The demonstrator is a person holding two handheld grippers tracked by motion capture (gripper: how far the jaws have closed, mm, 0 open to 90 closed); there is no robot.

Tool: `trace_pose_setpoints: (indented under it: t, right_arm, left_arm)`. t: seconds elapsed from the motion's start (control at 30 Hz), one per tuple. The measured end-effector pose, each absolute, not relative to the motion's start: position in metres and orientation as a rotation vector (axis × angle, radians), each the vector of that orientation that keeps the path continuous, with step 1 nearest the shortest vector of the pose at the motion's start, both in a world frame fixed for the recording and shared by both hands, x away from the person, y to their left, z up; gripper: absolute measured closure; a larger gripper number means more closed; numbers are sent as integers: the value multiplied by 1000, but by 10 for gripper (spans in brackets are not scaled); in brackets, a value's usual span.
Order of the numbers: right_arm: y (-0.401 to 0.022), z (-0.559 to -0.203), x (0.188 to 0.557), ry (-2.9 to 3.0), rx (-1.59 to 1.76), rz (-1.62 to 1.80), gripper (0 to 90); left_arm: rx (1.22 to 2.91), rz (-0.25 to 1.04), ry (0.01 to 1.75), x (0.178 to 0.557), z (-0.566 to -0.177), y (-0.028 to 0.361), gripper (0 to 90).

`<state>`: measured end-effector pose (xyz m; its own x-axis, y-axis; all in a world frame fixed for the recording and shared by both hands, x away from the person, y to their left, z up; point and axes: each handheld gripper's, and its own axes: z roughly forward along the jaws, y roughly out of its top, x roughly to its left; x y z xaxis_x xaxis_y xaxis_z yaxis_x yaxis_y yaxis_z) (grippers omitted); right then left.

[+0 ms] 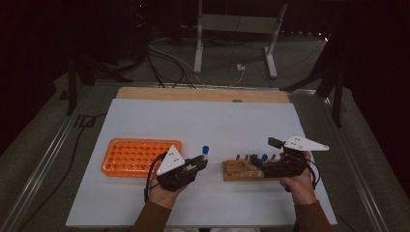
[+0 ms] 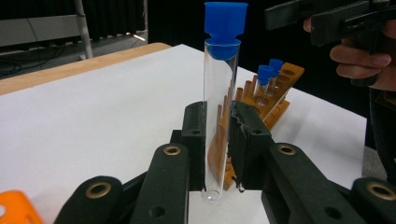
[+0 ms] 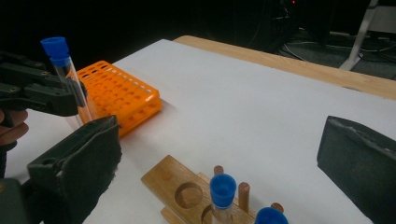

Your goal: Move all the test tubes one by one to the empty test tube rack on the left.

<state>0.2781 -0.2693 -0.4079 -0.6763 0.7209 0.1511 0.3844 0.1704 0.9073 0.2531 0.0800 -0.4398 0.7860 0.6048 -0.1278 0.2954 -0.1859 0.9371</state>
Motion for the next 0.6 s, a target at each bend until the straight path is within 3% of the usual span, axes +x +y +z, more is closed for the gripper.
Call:
trace_pose_setpoints:
  t: [0.6]
  right_arm:
    - [-279, -407, 279, 2114, 1077, 1526, 0]
  left_arm:
    - [1753, 348, 708, 245, -431, 113, 782]
